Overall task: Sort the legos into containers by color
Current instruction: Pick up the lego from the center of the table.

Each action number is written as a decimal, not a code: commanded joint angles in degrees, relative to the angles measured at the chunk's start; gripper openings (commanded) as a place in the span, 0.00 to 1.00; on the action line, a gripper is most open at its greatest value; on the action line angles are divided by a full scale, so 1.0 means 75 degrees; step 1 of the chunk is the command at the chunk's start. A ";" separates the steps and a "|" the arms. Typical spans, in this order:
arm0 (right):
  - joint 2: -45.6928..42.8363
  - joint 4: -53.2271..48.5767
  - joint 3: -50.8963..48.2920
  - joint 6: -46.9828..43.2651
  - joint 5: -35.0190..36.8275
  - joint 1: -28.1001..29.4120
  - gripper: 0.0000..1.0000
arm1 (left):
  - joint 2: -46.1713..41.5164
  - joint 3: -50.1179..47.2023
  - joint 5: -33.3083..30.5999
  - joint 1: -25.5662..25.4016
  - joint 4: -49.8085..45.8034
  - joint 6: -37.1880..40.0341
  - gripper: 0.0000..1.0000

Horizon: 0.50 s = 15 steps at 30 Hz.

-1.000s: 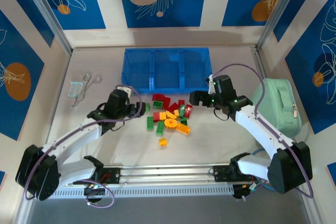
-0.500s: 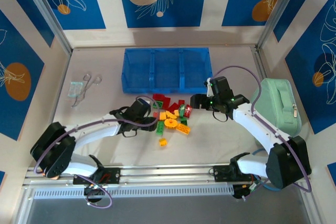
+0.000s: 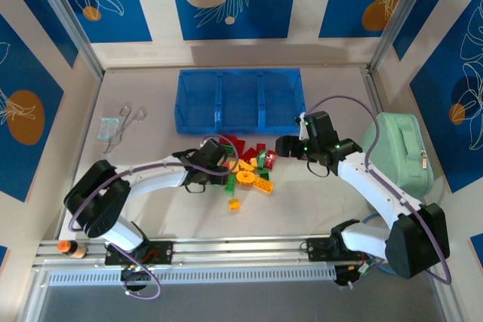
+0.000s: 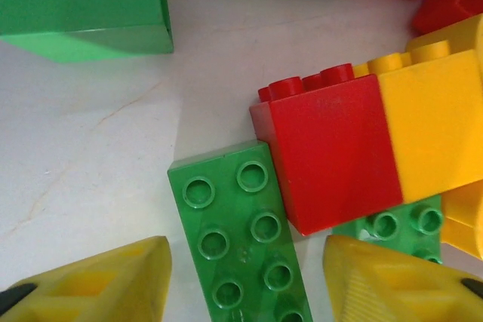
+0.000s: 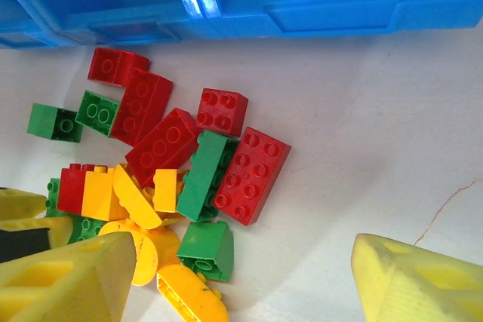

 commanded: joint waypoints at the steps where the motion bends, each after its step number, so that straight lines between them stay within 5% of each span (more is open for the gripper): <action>1: -0.0183 0.0009 -0.0235 0.0177 -0.0109 0.0043 0.75 | 0.0197 0.0172 -0.0103 -0.0107 -0.0348 -0.0138 0.52; 15: -0.0168 0.0131 -0.0457 0.0490 -0.0024 0.0074 0.75 | -0.0173 0.0471 -0.0648 -0.0309 -0.1015 -0.0338 0.26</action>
